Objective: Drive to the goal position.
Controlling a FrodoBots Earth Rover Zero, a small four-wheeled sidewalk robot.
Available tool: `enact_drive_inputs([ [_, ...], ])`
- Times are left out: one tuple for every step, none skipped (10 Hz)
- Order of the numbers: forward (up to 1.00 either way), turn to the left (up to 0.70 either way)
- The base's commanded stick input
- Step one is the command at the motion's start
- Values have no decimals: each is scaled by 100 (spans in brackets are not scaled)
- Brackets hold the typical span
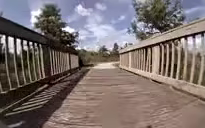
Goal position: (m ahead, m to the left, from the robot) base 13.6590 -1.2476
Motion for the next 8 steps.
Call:
enact_drive_inputs([
  [85,0],
  [85,0],
  [85,0],
  [85,0],
  [85,0],
  [85,0],
  [85,0],
  [85,0],
])
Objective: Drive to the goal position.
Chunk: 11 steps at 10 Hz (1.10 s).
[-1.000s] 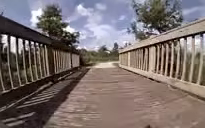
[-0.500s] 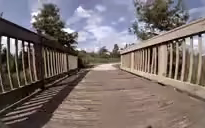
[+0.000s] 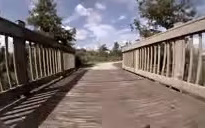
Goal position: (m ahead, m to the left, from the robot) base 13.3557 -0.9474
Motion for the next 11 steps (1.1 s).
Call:
enact_drive_inputs([
  [85,0],
  [85,0],
  [85,0],
  [85,0],
  [85,0],
  [85,0],
  [85,0],
  [85,0],
  [85,0],
  [85,0],
  [85,0],
])
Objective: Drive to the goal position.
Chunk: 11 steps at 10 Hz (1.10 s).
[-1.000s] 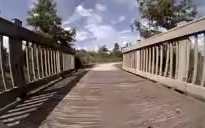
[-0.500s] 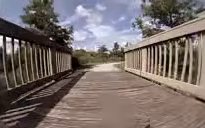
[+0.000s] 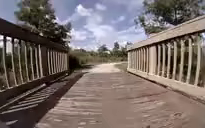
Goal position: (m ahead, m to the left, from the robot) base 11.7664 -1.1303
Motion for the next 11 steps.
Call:
enact_drive_inputs([
  [85,0],
  [85,0],
  [85,0],
  [85,0],
  [85,0],
  [85,0],
  [85,0],
  [85,0],
  [85,0],
  [85,0],
  [85,0],
])
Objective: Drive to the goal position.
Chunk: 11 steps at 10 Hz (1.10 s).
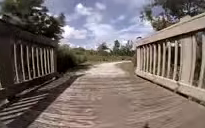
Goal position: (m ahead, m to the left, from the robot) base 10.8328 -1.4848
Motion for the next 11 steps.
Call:
enact_drive_inputs([
  [85,0],
  [85,0],
  [85,0],
  [85,0],
  [85,0],
  [85,0],
  [85,0],
  [85,0],
  [85,0],
  [84,0],
  [84,0],
])
